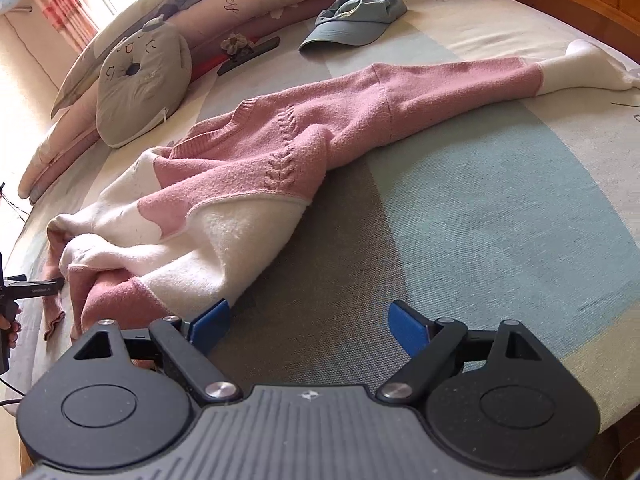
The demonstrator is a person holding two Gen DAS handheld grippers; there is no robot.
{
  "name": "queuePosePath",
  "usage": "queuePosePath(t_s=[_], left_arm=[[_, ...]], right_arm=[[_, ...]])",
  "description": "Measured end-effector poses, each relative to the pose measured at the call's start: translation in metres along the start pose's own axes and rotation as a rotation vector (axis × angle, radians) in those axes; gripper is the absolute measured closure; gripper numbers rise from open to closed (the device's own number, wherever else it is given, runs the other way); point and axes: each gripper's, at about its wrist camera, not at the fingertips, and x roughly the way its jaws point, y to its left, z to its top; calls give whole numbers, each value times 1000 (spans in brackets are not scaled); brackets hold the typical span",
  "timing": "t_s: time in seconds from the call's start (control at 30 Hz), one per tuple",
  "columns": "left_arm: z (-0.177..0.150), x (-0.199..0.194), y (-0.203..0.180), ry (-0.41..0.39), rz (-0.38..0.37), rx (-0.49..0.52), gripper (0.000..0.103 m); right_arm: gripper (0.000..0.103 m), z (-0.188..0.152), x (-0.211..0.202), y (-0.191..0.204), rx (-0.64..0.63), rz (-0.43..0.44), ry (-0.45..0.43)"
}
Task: Fold clothes
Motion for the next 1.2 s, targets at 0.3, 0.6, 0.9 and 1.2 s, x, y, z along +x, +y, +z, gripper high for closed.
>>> queuePosePath(t_s=[0.3,0.6,0.9,1.2], left_arm=[[-13,29,61,72,209,-70,0],[-17,35,117,90,217,-235,1],[-21,-44,37,-106,-219,-96,1],[-14,-133,-63,-243,-613,33,1]], right_arm=[[13,-1,-1,-4,11,-21,-1],[13,0,7,3,-1,-28,18],[6,-8,25,14,-64,-36,54],[0,-19,33,22,-167,-62,53]])
